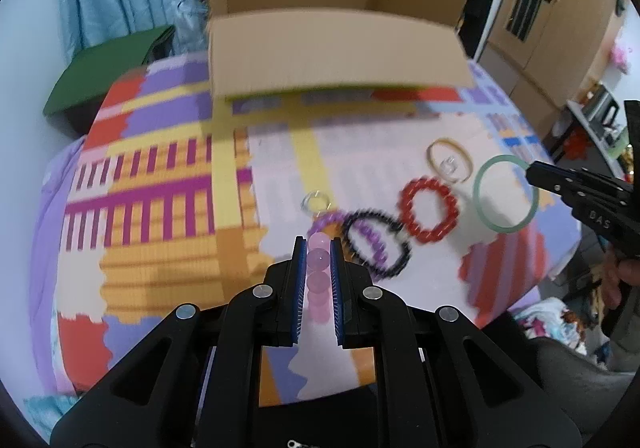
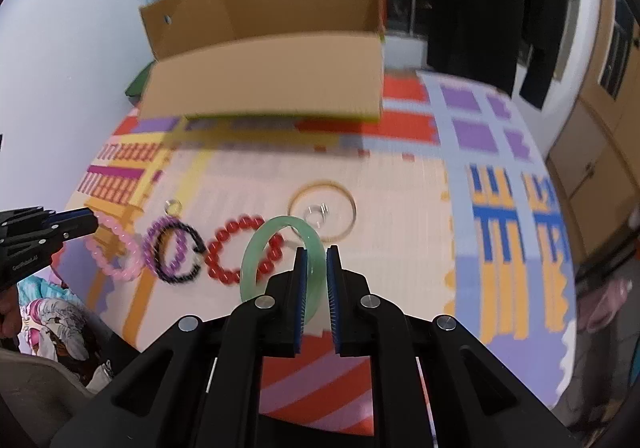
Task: Organize jewelry
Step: 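Lift pink bracelet with left gripper while right gripper lifts green bangle toward box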
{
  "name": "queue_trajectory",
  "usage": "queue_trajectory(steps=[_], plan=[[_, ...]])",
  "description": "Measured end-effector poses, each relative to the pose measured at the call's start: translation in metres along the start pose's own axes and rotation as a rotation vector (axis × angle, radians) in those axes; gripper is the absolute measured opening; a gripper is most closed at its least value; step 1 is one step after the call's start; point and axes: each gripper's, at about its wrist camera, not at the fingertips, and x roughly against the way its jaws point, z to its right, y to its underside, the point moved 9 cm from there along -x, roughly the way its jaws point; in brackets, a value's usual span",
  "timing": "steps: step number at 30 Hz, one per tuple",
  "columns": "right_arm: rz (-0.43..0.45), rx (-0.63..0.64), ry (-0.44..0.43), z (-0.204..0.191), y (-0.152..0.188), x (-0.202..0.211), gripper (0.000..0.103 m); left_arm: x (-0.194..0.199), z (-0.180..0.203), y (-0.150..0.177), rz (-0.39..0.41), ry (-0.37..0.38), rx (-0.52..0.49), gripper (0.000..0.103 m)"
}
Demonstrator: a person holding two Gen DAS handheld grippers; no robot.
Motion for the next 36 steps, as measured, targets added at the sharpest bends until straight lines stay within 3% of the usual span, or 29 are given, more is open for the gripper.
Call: queue_trajectory(steps=[2,3,4,10,13,17,26,32,36], plan=[[0.024,0.019,-0.001,-0.002,-0.013,0.007,0.010,0.007,0.002,-0.012,0.023,-0.002,-0.014,0.011],[0.041,0.027,-0.006,-0.004,-0.023,0.011,0.001,0.010,0.001,-0.018,0.034,-0.008,-0.021,0.011],[0.059,0.037,-0.008,-0.005,-0.033,0.016,0.000,0.014,0.002,-0.026,0.048,-0.010,-0.030,0.011],[0.137,0.091,0.004,-0.008,-0.090,0.031,0.001,0.032,0.002,-0.081,0.128,-0.014,-0.071,0.011],[0.145,0.059,-0.039,-0.004,-0.106,0.035,0.001,0.042,0.001,-0.108,0.165,-0.016,-0.080,0.011],[0.128,0.036,-0.029,0.005,-0.099,0.030,0.001,0.053,0.003,-0.124,0.198,-0.025,-0.094,0.011],[0.035,-0.026,-0.029,0.025,-0.062,0.008,0.006,0.049,0.000,-0.111,0.175,-0.001,-0.067,0.011],[-0.012,-0.031,-0.075,0.017,-0.045,-0.001,0.023,0.046,0.000,-0.102,0.160,0.000,-0.055,0.011],[-0.073,-0.031,-0.098,0.008,-0.022,-0.013,0.023,0.046,-0.001,-0.097,0.154,-0.001,-0.048,0.011]])
